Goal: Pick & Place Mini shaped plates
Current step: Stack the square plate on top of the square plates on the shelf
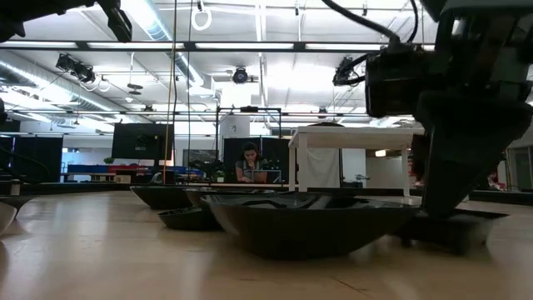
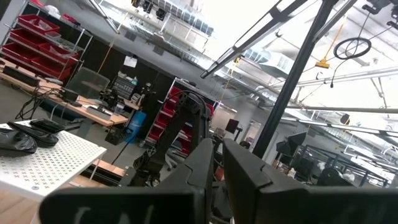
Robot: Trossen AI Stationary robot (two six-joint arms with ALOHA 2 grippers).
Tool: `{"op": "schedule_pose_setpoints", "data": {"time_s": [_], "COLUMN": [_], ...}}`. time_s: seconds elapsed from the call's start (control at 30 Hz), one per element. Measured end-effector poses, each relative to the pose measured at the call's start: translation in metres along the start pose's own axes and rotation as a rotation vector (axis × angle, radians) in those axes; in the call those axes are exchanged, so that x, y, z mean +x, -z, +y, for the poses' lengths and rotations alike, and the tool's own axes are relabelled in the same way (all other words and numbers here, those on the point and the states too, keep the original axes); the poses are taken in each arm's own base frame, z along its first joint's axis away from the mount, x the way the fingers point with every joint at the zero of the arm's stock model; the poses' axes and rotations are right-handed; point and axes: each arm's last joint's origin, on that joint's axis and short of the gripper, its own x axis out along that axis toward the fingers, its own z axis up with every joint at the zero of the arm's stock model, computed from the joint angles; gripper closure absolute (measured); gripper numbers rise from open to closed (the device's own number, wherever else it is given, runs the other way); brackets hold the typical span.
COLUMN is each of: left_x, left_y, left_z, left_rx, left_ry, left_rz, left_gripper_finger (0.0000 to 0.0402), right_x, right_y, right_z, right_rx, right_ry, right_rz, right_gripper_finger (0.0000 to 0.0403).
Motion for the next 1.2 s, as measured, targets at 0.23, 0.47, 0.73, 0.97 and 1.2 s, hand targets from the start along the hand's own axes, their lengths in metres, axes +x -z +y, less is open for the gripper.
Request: {"op": "schedule_pose_setpoints", "data": {"time_s": [0.23,0.47,0.73,0.97,1.2], "left_x": [0.000,0.000,0.000,0.000,0.000], "left_y": [0.000,0.000,0.000,0.000,0.000], "left_z": [0.000,0.000,0.000,0.000,0.000], "left_rx": [0.000,0.000,0.000,0.000,0.000], "left_ry": [0.000,0.000,0.000,0.000,0.000], "left_rz": [0.001,0.000,0.000,0.000,0.000], "left_gripper_finger": [0.0360,0.0360,0.0360,0.0360,0.0360], "right_x": [-0.035,-0.122,-0.248,-0.339,-0.355], "right_y": [-0.008,-0.033,-0.055,-0.071,-0.087], "right_z": [0.000,-0.018,-0.083,-0.128,-0.187], "right_rx": [0.054,0.133,0.323,0.400,0.490], "right_ry": [0.019,0.078,0.337,0.732,0.736], "right_rz": [0.002,-0.193,-0.641,-0.730,-0.603], "right_gripper_finger": [0.0390,0.0397,0.0401,0.0402,0.0402]}}
